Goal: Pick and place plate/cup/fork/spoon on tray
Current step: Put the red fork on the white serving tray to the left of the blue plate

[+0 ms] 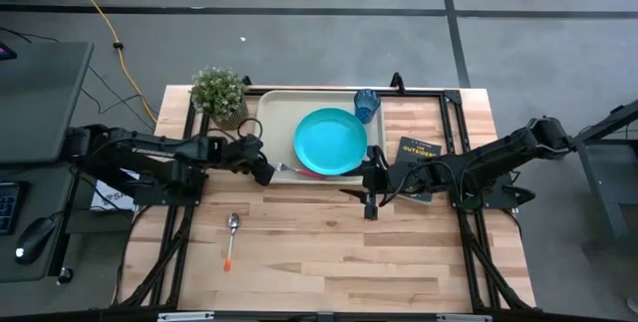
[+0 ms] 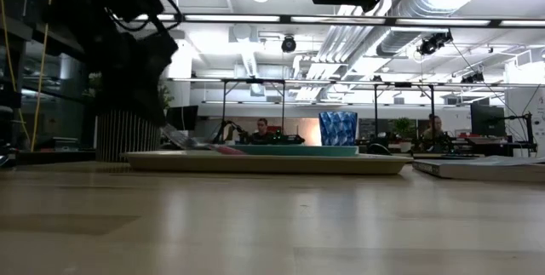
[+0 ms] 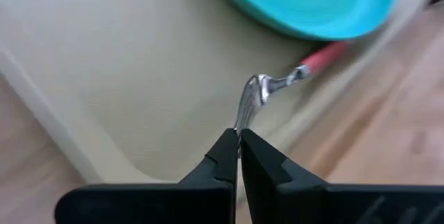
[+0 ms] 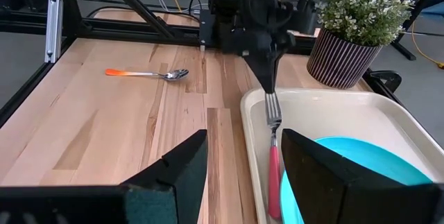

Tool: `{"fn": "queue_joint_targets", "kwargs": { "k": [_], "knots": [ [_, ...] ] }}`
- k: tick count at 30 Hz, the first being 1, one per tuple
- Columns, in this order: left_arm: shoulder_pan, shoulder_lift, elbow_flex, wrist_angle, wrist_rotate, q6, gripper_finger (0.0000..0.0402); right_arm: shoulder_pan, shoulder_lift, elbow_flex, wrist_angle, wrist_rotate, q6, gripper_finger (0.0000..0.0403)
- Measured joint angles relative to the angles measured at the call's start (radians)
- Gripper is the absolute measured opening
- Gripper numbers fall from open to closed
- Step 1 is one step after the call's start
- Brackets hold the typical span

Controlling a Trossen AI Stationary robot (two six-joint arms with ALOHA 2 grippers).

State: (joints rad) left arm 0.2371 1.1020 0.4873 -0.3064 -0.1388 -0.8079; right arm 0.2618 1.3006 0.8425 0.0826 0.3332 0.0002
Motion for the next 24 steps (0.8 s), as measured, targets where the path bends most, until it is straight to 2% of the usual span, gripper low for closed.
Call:
{"fn": "queue_joint_targets", "kwargs": {
  "k": [4, 13, 24],
  "knots": [
    [-0.001, -0.077, 0.0, -0.004, 0.044, 0.0, 0.0, 0.0, 0.0, 0.0, 0.001, 0.0, 0.0, 0.0177],
    [-0.002, -0.219, 0.005, -0.011, 0.049, 0.021, 0.0, 0.0, 0.0, 0.0, 0.003, 0.0, -0.001, 0.0177],
    [-0.002, -0.284, 0.159, -0.093, 0.032, 0.144, 0.0, 0.0, 0.0, 0.0, 0.004, 0.0, -0.004, 0.0177]
  ]
}}
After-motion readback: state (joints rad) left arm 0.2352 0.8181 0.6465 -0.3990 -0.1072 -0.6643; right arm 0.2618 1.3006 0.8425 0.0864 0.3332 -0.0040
